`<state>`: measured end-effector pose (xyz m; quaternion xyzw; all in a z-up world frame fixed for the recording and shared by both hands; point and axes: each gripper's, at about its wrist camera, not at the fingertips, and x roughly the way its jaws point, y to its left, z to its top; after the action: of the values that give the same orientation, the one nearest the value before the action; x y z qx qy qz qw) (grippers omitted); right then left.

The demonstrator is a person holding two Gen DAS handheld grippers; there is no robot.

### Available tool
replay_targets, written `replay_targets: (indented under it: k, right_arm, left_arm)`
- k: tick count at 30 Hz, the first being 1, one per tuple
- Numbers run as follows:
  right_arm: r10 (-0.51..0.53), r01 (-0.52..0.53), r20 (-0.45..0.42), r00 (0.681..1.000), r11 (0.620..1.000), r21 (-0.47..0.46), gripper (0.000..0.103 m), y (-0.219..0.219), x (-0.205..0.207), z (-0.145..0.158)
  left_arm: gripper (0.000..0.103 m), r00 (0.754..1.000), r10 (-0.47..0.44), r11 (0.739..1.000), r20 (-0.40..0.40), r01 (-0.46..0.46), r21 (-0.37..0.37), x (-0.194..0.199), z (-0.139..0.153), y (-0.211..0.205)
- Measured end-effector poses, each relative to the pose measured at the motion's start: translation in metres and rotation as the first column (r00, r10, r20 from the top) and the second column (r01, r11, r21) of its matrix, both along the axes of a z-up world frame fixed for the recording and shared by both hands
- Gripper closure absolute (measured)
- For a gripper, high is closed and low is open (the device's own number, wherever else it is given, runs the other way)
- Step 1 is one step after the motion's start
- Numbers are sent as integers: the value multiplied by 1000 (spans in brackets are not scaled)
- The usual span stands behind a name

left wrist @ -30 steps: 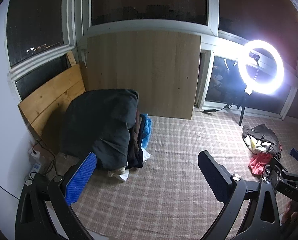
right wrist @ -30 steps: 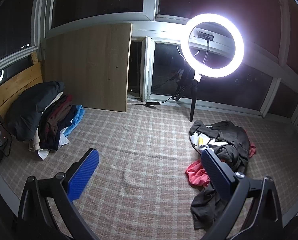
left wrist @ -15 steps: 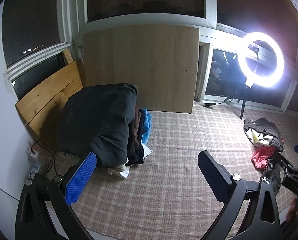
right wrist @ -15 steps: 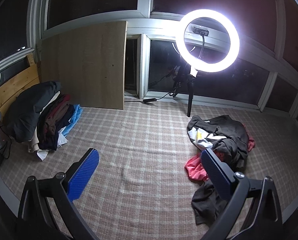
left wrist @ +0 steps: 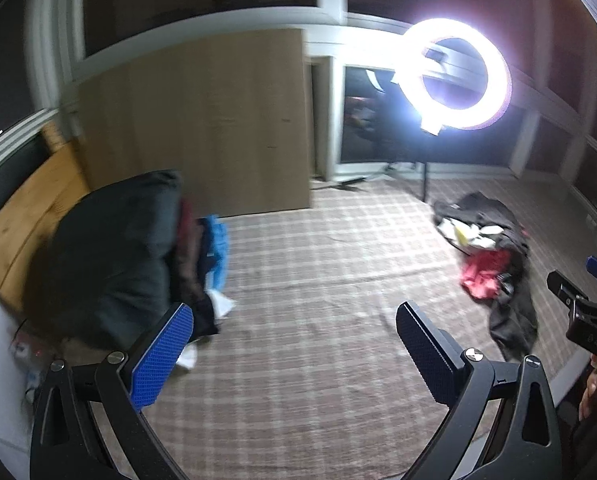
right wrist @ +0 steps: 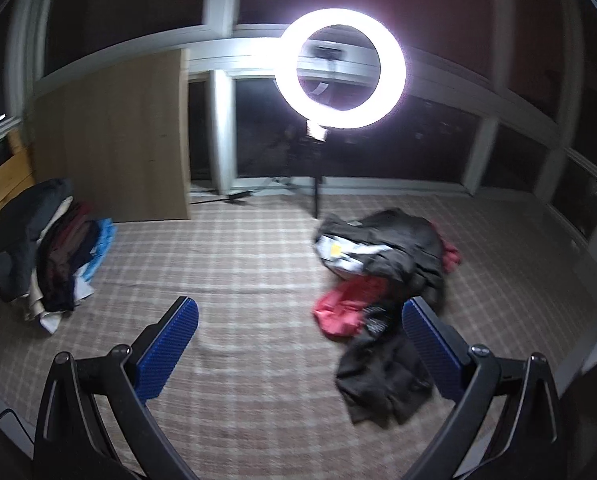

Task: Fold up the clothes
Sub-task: 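Move both tools toward the heap of dark and pink clothes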

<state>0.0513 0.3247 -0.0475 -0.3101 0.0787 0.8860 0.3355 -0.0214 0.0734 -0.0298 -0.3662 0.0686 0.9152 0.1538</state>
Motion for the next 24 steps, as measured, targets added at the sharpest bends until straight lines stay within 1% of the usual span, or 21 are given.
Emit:
replay_targets:
  k: [5, 12, 18, 21, 24]
  right_arm:
    - [-123, 123, 8, 992, 992, -25, 0, 26, 34, -5]
    - [-243, 244, 17, 970, 970, -23, 0, 60, 75, -6]
    - [-250, 250, 19, 968, 968, -21, 0, 93, 84, -6]
    - [-209, 209, 25, 978, 978, -12, 0, 120, 81, -6]
    - [-139, 139, 15, 990, 990, -19, 0, 154, 73, -6]
  left_arm:
    - [1, 991, -123, 992, 47, 122, 15, -4, -11, 32]
    - [1, 969, -224, 974, 100, 222, 37, -8, -23, 72]
    - [1, 958, -259, 966, 122, 254, 55, -15, -25, 101]
    - [1, 959, -259, 965, 115, 253, 64, -23, -21, 121]
    - [1, 965, -239, 970, 109, 232, 72, -32, -15, 145]
